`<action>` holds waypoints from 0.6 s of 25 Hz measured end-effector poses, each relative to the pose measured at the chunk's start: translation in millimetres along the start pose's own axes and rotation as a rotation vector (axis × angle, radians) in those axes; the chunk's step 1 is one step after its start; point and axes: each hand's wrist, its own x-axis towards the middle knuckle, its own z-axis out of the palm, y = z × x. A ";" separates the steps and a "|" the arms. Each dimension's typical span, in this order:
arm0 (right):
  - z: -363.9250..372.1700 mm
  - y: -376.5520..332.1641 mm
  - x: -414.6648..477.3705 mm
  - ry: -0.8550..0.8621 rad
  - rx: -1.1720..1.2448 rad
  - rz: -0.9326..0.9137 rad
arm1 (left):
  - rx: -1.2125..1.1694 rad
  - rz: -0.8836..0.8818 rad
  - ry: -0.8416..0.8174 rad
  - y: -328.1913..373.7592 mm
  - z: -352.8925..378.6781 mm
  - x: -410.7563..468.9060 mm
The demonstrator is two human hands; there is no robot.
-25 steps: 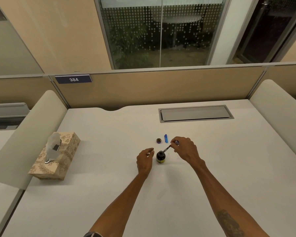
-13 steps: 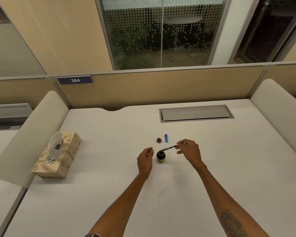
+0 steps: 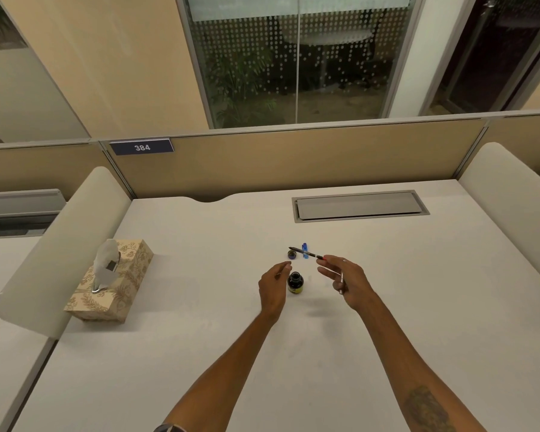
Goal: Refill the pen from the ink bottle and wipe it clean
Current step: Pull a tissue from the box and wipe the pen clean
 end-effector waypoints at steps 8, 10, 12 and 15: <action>9.1 10.1 -6.6 -0.071 0.061 0.027 | -0.310 -0.062 -0.065 29.8 10.6 -1.6; 12.0 12.2 -8.7 -0.083 0.050 0.030 | -0.382 -0.089 -0.051 33.9 12.6 -2.2; 14.5 13.9 -10.7 -0.101 0.029 0.033 | -0.438 -0.108 -0.027 36.7 13.1 -2.2; 17.4 15.0 -13.4 -0.135 -0.030 0.041 | -0.481 -0.116 -0.005 39.9 11.2 -1.9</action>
